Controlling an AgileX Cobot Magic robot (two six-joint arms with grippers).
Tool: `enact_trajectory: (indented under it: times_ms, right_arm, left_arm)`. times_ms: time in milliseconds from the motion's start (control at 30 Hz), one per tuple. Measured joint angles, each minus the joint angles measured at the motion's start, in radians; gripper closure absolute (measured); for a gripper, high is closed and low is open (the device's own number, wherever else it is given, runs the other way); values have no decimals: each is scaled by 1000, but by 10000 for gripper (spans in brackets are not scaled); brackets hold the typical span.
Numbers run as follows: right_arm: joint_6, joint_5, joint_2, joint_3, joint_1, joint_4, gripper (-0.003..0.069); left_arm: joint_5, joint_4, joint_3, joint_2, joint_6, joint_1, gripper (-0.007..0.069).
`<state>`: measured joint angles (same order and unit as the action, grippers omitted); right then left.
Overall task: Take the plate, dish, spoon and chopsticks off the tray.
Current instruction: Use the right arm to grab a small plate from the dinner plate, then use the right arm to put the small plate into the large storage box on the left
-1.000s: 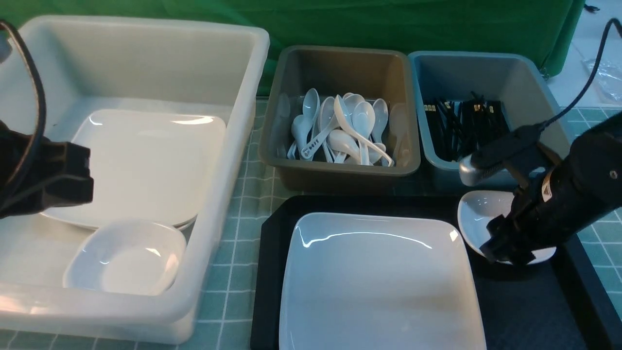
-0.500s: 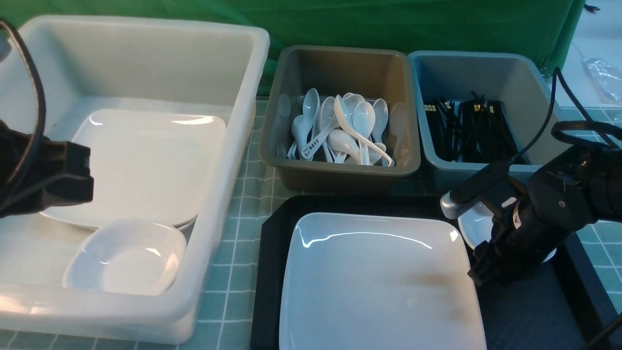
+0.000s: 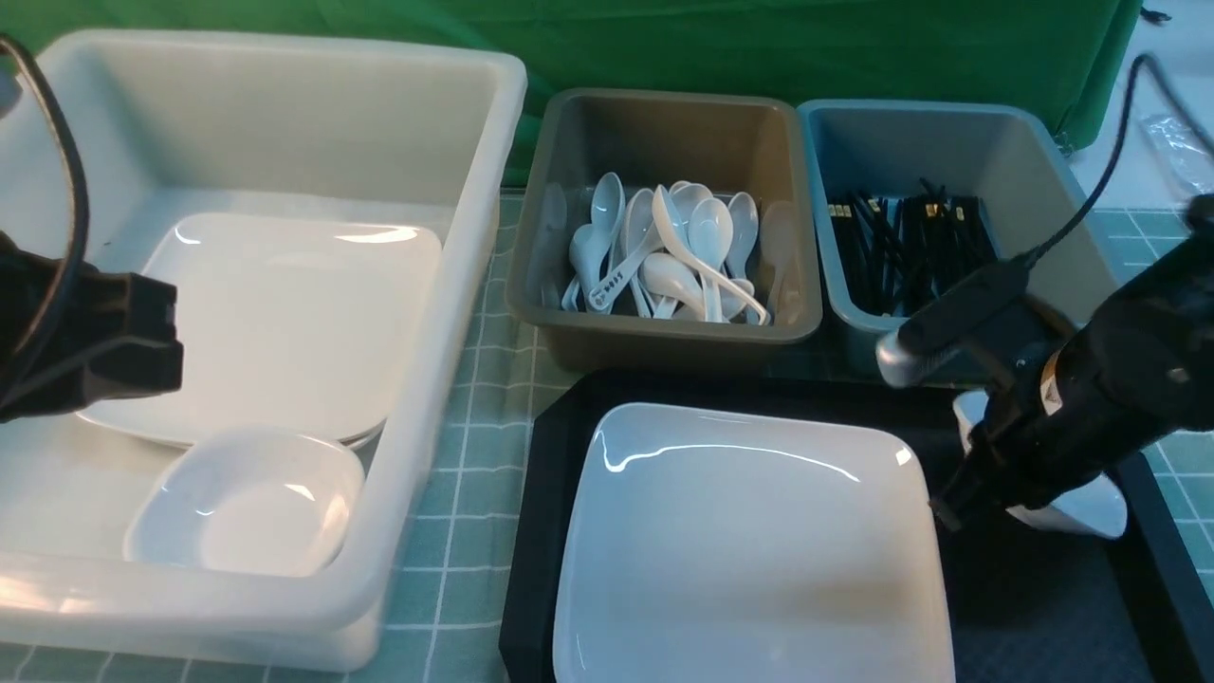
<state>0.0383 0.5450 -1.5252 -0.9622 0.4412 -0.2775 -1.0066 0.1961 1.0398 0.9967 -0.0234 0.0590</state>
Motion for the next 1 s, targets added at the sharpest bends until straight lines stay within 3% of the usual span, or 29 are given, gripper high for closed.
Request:
enact_trajectory:
  times_ms: [133, 233, 433, 633, 900, 1000]
  right_arm:
    - [17, -31, 129, -77, 74, 97, 596]
    - [171, -50, 133, -216, 158, 299, 596]
    - [370, -76, 2, -448, 346, 530, 596]
    - [396, -83, -216, -676, 474, 558, 596]
    - [398, -99, -433, -850, 601, 563, 596]
    - [399, -134, -484, -869, 625, 569, 596]
  left_arm:
    - [5, 0, 0, 0, 6, 0, 612]
    - [14, 0, 0, 0, 23, 0, 612]
    - [18, 0, 0, 0, 66, 0, 612]
    - [27, -48, 0, -11, 130, 0, 612]
    - [40, -342, 0, -126, 357, 0, 612]
    - [14, -399, 0, -162, 400, 0, 612]
